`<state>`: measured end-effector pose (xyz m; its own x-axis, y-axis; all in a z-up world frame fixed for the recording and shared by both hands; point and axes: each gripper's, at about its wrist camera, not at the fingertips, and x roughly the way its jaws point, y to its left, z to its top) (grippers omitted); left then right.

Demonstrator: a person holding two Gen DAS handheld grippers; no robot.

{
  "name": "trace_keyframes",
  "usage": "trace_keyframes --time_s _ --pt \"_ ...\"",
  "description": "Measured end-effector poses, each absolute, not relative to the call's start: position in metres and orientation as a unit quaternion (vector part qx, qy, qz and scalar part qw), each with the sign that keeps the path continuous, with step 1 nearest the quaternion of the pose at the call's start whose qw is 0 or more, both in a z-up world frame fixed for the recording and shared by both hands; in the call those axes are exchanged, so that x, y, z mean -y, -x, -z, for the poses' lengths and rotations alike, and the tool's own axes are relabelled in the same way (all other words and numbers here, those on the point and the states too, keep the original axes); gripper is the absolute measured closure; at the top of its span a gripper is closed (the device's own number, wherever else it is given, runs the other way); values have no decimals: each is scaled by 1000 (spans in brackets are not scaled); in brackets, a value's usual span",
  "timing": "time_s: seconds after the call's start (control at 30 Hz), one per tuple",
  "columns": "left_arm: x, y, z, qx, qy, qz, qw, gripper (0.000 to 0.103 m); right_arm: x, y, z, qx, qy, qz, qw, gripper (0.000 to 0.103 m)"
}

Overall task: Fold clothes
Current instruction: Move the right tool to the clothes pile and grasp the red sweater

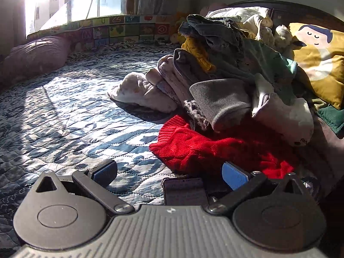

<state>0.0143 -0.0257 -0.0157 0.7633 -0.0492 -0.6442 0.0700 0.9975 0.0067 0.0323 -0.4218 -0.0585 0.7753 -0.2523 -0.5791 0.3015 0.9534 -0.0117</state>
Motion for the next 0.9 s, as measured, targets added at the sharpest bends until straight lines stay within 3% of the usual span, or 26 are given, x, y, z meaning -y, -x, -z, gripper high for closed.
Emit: trace_keyframes --time_s 0.3,0.4,0.47,0.63,0.83,0.9 --pt "39 -22 27 -359 -28 41 932 0 546 -18 107 -312 -113 272 903 1" --pt "42 -25 31 -364 -31 44 930 0 578 -9 121 -314 -131 307 889 7" --pt "45 -26 31 -366 -32 47 929 0 594 -7 131 -320 -146 322 879 16" --pt "51 -26 32 -366 -35 57 928 0 622 -6 154 -332 -204 318 864 25" --pt "49 -22 29 -359 -25 63 931 0 615 -9 149 -332 -213 285 874 60" --pt "46 -20 28 -357 -20 63 932 0 608 -8 140 -327 -208 271 881 65"
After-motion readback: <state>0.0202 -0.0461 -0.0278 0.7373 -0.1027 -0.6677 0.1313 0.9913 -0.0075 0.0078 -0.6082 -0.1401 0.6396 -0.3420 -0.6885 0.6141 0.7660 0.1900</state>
